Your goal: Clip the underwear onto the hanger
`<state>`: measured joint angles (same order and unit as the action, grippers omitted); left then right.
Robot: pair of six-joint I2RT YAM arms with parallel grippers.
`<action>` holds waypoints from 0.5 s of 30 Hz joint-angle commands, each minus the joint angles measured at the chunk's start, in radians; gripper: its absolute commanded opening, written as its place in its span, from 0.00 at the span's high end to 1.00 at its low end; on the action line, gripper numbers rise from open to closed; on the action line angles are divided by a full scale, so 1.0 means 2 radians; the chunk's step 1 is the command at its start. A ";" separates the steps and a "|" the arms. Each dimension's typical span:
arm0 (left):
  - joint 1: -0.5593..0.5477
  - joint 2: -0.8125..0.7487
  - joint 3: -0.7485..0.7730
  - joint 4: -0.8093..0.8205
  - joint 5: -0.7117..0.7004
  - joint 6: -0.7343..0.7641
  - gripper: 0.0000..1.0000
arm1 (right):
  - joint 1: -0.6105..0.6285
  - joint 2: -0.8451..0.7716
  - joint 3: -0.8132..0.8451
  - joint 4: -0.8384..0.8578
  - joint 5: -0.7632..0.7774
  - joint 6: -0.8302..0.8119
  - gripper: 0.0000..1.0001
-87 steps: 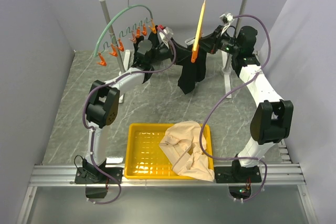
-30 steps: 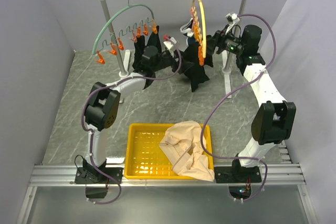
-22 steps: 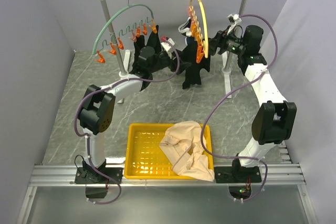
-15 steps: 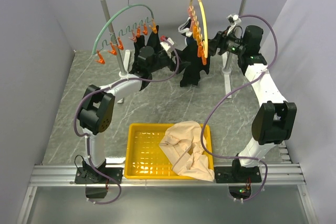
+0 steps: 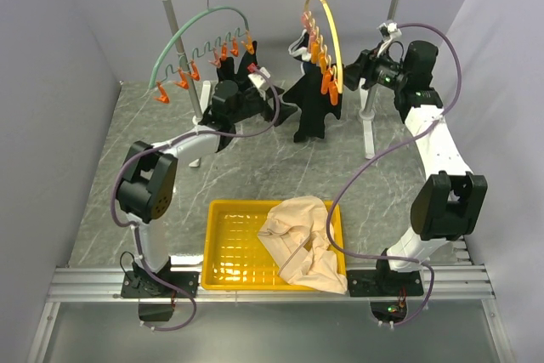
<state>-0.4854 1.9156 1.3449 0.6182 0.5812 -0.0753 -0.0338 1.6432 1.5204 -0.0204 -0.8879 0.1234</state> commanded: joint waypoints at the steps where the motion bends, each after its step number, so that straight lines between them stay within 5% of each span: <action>1: 0.001 -0.050 -0.021 0.036 0.034 -0.011 0.17 | -0.006 -0.038 0.021 -0.007 -0.009 -0.009 0.31; 15: -0.006 -0.049 -0.024 0.104 0.074 -0.071 0.17 | -0.029 -0.068 0.036 -0.118 0.004 -0.084 0.30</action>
<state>-0.4881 1.8538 1.2839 0.7334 0.6815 -0.1684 -0.0643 1.5612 1.5425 -0.1837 -0.8841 0.0227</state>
